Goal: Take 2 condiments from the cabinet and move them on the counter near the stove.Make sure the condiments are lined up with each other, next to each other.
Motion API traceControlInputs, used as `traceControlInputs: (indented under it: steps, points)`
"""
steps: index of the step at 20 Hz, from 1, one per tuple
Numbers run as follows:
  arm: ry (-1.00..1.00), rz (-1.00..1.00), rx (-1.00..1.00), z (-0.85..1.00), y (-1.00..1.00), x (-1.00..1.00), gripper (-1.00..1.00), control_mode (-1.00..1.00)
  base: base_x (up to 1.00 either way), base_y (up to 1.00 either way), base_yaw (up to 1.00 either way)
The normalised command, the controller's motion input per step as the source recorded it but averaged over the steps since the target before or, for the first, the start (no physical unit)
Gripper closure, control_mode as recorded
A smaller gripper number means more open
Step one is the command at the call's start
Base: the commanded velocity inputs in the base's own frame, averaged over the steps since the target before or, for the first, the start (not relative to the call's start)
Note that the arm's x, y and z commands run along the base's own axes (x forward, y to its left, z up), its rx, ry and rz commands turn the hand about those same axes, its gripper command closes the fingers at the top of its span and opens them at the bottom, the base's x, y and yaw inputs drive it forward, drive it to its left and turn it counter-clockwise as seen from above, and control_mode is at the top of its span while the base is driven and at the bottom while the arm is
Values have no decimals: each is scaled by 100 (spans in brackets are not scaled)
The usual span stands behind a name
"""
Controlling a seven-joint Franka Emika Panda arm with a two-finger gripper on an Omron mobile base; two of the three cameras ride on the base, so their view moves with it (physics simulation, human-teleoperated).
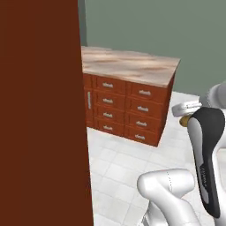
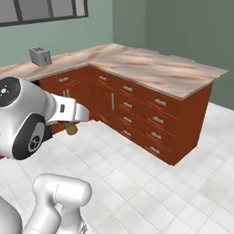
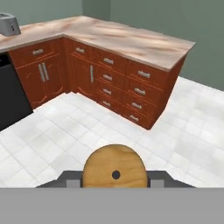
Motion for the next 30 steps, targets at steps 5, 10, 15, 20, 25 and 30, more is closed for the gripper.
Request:
traceControlInputs:
  steps: [5, 10, 15, 20, 25, 30]
  points:
    - [0, 0, 0, 0, 0, 0, 100, 100, 100, 15, 37]
    - [0, 0, 0, 0, 0, 0, 100, 100, 34, 0, 93]
    - [0, 0, 0, 0, 0, 0, 100, 100, 0, 0, 100]
    - [0, 0, 0, 0, 0, 0, 100, 100, 5, -47, 76]
    - [0, 0, 0, 0, 0, 0, 100, 100, 0, -72, 33]
    - [0, 0, 0, 0, 0, 0, 100, 100, 72, -43, 67]
